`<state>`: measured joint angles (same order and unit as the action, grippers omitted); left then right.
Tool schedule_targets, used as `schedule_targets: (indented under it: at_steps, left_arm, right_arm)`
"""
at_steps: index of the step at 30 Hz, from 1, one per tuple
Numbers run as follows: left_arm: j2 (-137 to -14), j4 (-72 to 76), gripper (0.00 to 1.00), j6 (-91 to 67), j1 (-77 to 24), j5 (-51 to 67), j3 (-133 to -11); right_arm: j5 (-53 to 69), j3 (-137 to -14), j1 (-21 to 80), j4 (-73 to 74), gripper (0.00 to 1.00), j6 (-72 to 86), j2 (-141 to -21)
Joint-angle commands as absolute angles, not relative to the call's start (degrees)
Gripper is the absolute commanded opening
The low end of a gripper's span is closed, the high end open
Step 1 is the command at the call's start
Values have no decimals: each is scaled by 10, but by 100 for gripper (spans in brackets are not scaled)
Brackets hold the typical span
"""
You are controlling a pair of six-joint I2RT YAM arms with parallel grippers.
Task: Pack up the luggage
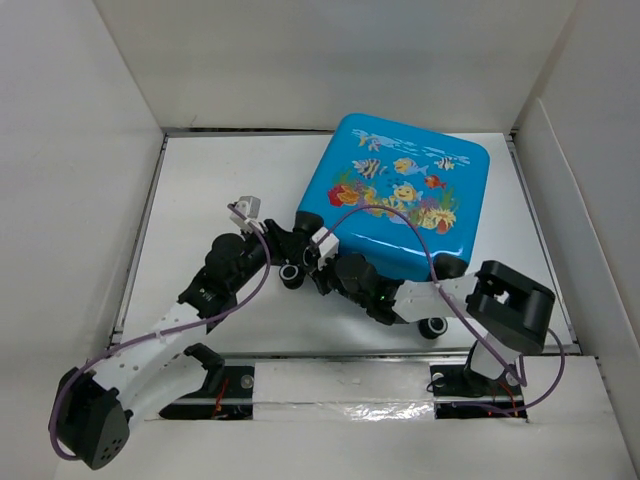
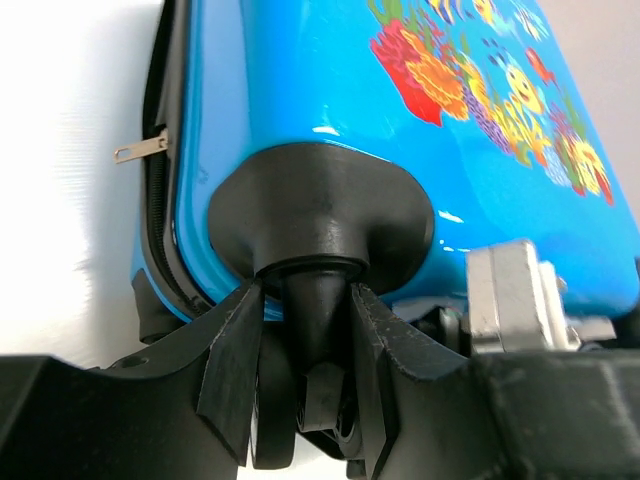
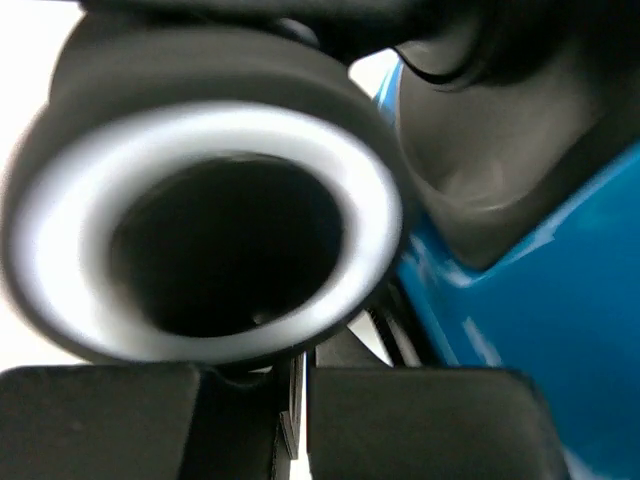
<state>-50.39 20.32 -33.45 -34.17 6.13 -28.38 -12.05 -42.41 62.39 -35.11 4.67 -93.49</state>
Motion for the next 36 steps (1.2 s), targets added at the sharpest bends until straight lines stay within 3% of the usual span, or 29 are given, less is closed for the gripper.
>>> schedule_targets:
  at_steps: [1,7,14,19,24,27,28,31,36]
  left_arm:
    - [-466,198,0,-406,-378,238,-258]
    - [-483,246,0,-434,-372,258,-224]
    - [-589,377,0,-470,-475,221,-250]
    - [-649,469,0,-504,-501,218,-269]
    - [-613,478,0,-526,-507,193,-232]
    - [-587,482,0,-540,-507,171,-201]
    - [-582,488,0,-546,-507,159,-194]
    - [-569,518,0,-558,-507,145,-168]
    - [-570,535,0,-572,-507,142,-156]
  right_arm:
    - [191,-484,650,-561,0,95,-994]
    - [177,-368,602,-552,0,104,-878]
    - [207,-310,526,-412,0,84,-734]
    - [218,-304,542,-452,0,109,-757]
    - [195,-313,580,-478,0,110,-795]
    - [149,-288,586,-448,28,127,-764]
    - [134,-286,586,-426,47,126,-729]
    - [86,-290,586,-321,69,117,-653]
    - [21,-280,608,-168,77,118,-536]
